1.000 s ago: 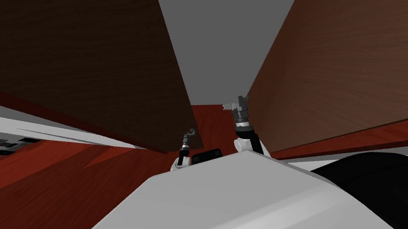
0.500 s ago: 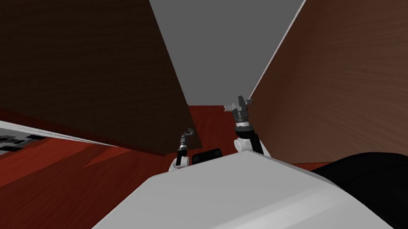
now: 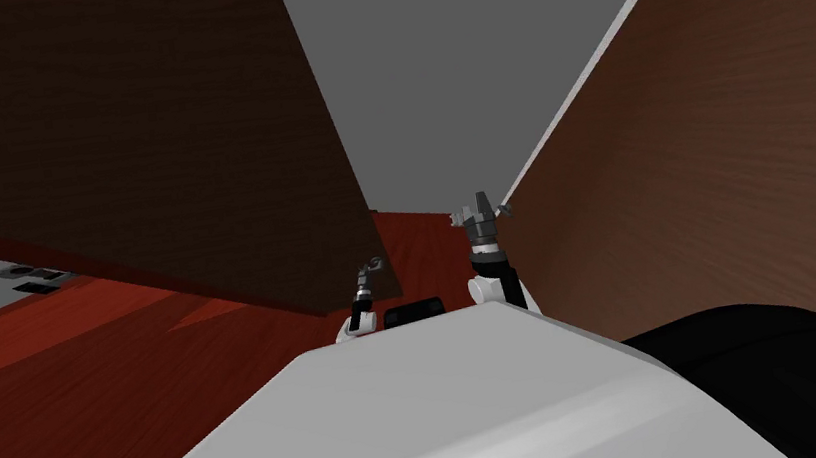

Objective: Push the door open

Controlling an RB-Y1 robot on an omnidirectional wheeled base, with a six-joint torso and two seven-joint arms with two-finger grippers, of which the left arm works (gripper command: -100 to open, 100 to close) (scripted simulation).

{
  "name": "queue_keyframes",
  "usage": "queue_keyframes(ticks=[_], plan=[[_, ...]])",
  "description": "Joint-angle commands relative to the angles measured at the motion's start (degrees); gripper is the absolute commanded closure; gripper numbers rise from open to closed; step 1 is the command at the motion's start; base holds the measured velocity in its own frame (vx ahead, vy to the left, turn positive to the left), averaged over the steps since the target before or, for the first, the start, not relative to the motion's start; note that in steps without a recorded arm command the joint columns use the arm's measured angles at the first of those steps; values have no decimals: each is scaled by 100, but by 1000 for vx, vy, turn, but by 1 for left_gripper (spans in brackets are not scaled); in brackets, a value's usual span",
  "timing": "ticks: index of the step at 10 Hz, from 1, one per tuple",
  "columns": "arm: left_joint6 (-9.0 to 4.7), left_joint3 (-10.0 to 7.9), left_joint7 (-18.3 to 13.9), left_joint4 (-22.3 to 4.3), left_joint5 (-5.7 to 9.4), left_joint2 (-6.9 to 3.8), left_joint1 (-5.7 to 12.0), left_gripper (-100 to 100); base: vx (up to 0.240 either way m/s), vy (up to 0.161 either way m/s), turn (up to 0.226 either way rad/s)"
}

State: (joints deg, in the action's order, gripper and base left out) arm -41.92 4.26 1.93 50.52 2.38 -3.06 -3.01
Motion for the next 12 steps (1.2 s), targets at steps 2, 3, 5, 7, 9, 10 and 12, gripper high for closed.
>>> queue_keyframes(ticks=[2, 3, 5, 7, 9, 10, 12], plan=[[-40, -227, 53, -96, 85, 2, 129, 100, 138, -101, 54], [-41, -307, 77, -117, 115, 35, 148, 100, 152, -100, 76], [-42, -450, 119, -154, 169, 112, 181, 100, 174, -105, 83], [-43, -568, 153, -185, 213, 193, 209, 100, 178, -100, 67], [-44, -672, 183, -212, 252, 282, 233, 100, 148, -77, 60], [-33, -674, 176, -185, 250, 219, 185, 100, 61, -21, 37], [-44, -795, 207, -186, 310, 107, 194, 100, 133, -32, 41]])
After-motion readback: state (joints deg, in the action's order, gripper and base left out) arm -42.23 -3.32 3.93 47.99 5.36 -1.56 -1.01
